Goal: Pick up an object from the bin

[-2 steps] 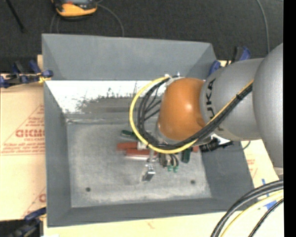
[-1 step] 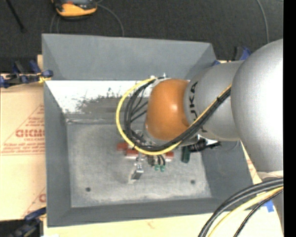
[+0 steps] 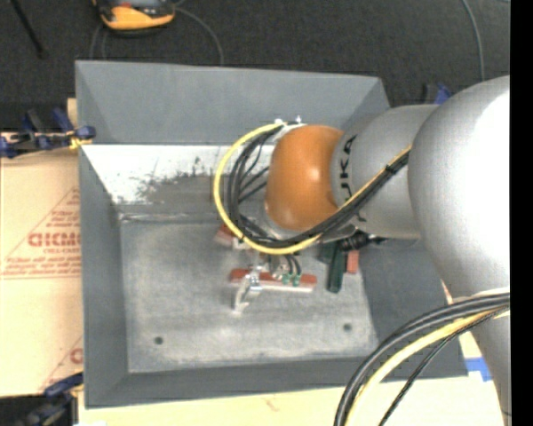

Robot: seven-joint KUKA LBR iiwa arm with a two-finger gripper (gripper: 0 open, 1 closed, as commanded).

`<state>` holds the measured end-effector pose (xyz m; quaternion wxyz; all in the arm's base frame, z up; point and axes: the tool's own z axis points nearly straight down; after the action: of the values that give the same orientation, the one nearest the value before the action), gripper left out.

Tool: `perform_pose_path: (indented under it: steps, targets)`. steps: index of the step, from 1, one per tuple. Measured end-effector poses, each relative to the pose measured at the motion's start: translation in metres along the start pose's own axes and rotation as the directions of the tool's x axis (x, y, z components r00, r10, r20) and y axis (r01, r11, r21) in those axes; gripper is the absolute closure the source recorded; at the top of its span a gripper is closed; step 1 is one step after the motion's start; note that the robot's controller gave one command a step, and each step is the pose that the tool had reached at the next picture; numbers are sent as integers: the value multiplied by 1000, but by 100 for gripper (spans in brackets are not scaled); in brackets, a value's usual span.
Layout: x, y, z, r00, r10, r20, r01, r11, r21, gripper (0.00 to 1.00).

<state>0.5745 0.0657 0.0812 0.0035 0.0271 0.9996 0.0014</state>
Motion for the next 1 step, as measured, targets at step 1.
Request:
perform_pose_path:
  steps: [1]
  targets:
    - [-3, 8, -4, 990, 141, -2, -141, 990, 2, 0]
